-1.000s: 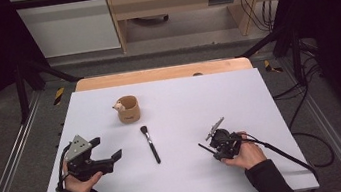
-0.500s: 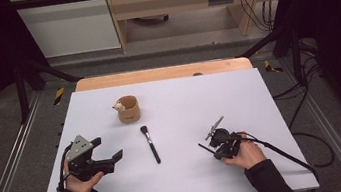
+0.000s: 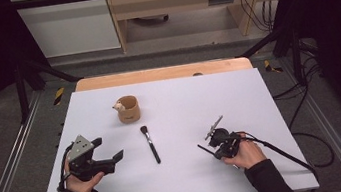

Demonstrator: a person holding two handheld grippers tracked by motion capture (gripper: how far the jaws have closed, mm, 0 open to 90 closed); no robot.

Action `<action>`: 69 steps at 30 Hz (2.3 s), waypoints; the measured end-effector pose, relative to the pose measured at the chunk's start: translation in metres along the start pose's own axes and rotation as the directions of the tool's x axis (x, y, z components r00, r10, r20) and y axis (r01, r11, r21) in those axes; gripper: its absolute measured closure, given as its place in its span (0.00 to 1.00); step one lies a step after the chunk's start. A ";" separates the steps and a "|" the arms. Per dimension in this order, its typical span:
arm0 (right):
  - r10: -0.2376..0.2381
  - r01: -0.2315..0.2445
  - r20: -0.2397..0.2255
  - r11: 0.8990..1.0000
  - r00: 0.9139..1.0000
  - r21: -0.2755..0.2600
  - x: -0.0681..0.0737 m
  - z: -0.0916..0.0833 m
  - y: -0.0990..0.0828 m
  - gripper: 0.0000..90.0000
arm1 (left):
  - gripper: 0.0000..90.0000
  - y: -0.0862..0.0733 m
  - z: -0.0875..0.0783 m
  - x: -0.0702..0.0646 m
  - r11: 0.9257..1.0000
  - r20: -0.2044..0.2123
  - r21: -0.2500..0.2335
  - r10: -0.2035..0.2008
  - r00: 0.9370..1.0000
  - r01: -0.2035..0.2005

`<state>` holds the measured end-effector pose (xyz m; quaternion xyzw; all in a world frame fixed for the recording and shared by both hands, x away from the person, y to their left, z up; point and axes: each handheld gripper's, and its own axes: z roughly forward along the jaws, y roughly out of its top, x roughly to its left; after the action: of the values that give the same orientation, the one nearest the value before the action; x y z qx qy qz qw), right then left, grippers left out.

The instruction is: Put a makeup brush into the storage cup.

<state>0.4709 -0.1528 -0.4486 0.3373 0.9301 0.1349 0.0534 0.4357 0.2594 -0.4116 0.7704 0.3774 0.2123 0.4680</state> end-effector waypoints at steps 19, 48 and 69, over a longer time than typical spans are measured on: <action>0.027 -0.028 -0.031 0.999 0.999 -0.038 -0.001 -0.012 -0.002 0.95 | 0.10 0.001 0.000 -0.002 1.000 0.004 -0.003 0.006 1.000 -0.006; -0.008 -0.007 -0.087 0.985 0.996 -0.172 0.004 -0.042 -0.002 0.95 | 0.10 0.011 0.016 -0.041 0.995 0.098 0.027 0.096 0.991 -0.099; -0.084 0.050 -0.138 0.971 0.987 -0.233 0.016 -0.063 0.020 0.95 | 0.10 0.038 0.036 -0.075 0.957 0.150 0.094 0.259 0.954 -0.275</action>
<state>0.4589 -0.1419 -0.3828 0.2862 0.9207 0.2639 0.0280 0.4279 0.1700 -0.3933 0.8524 0.2483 0.1987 0.4151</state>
